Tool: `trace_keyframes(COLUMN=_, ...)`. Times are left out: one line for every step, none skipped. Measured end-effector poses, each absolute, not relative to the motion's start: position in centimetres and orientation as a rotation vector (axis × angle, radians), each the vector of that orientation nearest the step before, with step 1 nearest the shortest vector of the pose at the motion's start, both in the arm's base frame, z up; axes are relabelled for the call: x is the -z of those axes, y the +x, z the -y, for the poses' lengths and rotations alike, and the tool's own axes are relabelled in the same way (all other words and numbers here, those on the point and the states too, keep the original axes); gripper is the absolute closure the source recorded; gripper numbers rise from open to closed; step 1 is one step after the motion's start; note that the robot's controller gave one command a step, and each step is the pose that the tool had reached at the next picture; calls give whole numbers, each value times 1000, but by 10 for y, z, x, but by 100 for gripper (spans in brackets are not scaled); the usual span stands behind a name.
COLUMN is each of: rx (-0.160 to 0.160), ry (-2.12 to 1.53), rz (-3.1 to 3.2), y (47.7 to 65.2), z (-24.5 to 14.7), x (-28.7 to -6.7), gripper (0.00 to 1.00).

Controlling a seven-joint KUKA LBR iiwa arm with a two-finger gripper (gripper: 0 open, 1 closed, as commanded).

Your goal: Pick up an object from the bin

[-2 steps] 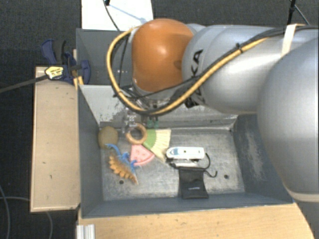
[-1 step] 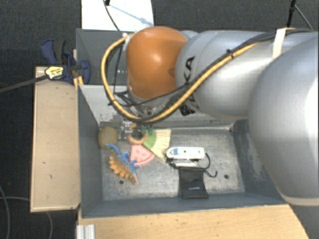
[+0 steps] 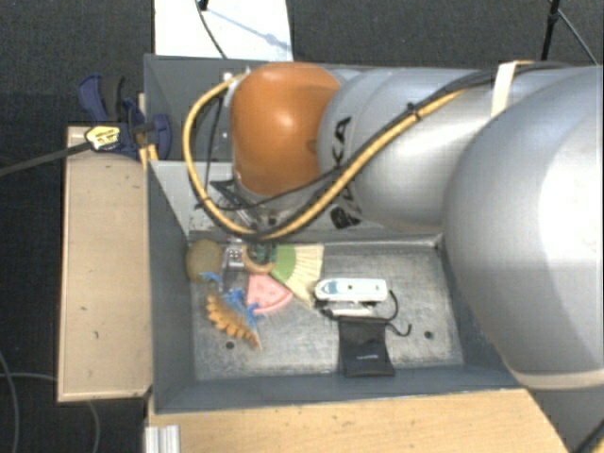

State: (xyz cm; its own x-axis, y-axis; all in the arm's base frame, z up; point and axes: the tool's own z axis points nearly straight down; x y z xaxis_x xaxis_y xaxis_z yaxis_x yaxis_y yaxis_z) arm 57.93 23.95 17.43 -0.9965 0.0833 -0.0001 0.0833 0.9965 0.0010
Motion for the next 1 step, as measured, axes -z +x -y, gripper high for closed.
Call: trace_keyframes(rx=-2, ry=134, rz=-3137, y=580, z=-239, x=-175, gripper=0)
